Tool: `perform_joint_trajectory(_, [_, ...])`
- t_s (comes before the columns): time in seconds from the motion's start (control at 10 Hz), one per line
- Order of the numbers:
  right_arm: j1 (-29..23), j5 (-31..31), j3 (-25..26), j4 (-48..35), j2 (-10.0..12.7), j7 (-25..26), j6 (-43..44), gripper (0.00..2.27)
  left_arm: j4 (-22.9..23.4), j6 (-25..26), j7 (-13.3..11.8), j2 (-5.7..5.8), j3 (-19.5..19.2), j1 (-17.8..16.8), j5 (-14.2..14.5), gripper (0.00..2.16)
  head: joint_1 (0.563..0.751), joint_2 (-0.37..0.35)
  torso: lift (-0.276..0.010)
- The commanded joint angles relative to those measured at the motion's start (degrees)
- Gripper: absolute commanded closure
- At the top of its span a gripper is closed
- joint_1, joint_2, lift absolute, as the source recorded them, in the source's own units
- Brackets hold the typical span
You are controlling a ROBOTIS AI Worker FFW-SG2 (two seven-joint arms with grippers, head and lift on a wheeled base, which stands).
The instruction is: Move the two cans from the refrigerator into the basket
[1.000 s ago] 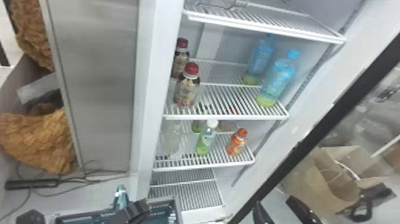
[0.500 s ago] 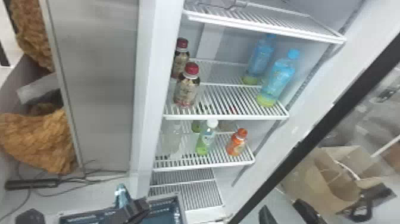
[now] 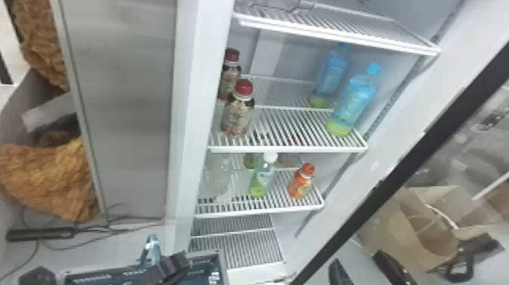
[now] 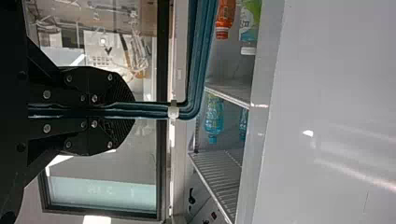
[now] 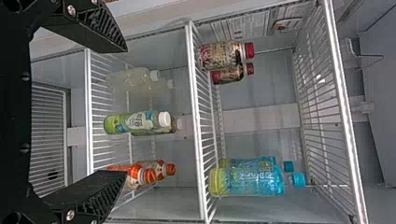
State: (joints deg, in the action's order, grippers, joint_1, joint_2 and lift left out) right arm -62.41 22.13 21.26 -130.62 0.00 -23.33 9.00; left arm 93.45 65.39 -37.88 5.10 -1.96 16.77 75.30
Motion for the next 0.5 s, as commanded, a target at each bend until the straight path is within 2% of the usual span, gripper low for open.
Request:
perform_joint_trajectory(0.0, [0.3,-0.2,0.0,0.2,0.1,0.0,-0.1,0.11,0.1,0.0,0.0,0.00,-0.1,0.0,0.0,1.19,0.695,-0.350,-0.031])
perform_joint_trajectory(0.4, [0.5,0.0,0.0,0.3,0.1,0.0,-1.4,0.11,0.1,0.0,0.0,-0.09,-0.1,0.4,0.0,1.19,0.695,-0.350,-0.031])
